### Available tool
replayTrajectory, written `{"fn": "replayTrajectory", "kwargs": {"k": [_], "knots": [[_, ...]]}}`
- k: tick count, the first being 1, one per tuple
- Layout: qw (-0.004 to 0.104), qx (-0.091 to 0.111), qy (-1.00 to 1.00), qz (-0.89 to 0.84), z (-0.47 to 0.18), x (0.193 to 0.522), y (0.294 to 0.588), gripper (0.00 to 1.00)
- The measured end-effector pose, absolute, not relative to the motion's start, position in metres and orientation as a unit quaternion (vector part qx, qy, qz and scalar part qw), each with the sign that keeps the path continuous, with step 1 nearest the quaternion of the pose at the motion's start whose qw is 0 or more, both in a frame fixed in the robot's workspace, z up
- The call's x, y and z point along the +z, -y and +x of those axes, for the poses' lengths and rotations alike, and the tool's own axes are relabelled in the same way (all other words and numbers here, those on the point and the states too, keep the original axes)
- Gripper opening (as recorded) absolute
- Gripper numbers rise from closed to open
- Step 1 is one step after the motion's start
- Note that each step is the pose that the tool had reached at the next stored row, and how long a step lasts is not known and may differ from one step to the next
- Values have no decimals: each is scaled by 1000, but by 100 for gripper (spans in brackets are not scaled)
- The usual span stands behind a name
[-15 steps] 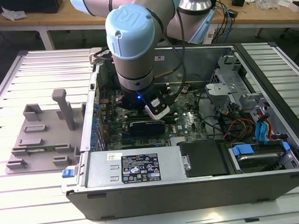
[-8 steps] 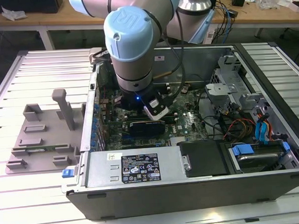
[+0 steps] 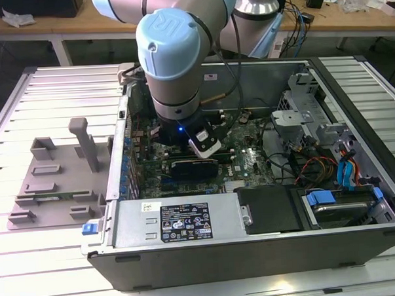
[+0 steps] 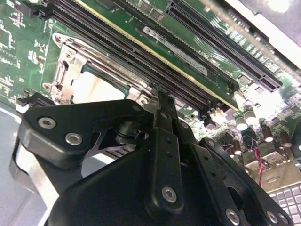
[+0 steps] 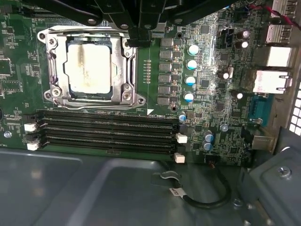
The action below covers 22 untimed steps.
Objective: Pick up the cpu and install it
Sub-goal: 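Install the second cpu locking lever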
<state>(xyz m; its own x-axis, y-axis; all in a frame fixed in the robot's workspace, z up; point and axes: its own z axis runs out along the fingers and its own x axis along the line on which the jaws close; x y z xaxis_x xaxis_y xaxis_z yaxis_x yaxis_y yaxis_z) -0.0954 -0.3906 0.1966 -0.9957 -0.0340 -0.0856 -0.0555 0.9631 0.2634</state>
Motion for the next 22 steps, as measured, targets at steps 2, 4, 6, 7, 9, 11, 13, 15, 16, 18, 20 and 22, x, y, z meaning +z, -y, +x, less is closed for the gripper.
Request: {"fn": "replayTrajectory", "kwargs": {"k": [2, 4, 6, 7, 9, 11, 13, 15, 16, 18, 20, 22], "knots": [[40, 130, -990, -23, -95, 197, 390, 11], [40, 130, -990, -23, -96, 197, 389, 11], [40, 126, -991, -23, -96, 197, 388, 11], [40, 124, -991, -23, -96, 196, 387, 11], [40, 123, -991, -23, -96, 196, 385, 11], [40, 117, -992, -23, -96, 196, 385, 11], [40, 117, -992, -23, -96, 201, 384, 11], [40, 117, -992, -23, -96, 211, 384, 11], [40, 117, -992, -23, -96, 219, 384, 11], [41, 116, -992, -23, -96, 230, 384, 11], [41, 114, -992, -23, -96, 235, 382, 11], [40, 106, -993, -24, -94, 235, 379, 11]]}}
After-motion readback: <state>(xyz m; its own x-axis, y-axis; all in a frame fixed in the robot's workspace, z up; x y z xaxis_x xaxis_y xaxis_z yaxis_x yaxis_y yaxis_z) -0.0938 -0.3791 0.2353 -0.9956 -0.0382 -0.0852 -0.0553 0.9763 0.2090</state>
